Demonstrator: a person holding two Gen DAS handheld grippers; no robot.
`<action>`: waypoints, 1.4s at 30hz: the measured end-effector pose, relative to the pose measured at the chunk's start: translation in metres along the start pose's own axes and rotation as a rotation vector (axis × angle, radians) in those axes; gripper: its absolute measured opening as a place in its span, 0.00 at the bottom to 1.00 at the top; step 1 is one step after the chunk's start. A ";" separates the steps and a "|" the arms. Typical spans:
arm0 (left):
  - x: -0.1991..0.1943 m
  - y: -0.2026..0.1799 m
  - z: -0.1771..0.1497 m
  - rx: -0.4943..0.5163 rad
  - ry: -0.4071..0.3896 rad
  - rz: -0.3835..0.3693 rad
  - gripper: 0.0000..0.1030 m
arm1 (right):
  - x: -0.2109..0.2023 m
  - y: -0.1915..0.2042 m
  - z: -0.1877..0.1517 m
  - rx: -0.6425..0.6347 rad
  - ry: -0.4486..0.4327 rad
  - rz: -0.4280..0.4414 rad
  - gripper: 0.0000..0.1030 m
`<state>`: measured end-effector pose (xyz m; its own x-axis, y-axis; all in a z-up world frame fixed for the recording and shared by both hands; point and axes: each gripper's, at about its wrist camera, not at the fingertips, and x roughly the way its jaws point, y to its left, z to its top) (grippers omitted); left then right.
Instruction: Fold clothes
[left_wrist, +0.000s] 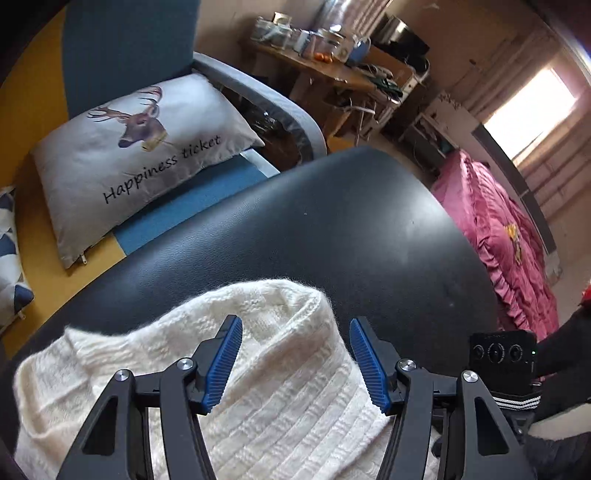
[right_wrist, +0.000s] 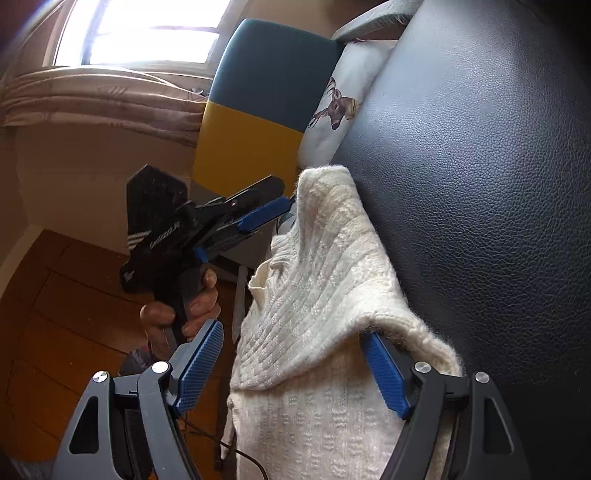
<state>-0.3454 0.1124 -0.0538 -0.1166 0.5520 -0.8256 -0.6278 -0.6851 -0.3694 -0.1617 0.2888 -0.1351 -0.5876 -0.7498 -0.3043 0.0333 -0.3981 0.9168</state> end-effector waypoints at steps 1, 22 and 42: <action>0.007 0.001 0.003 0.008 0.021 -0.022 0.60 | 0.002 0.002 0.001 -0.014 0.003 -0.011 0.76; 0.051 0.018 -0.009 0.008 -0.061 -0.030 0.07 | 0.012 0.011 -0.010 -0.178 -0.068 -0.241 0.58; -0.050 0.047 -0.119 -0.251 -0.250 0.097 0.14 | 0.041 0.072 0.022 -0.512 0.060 -0.368 0.60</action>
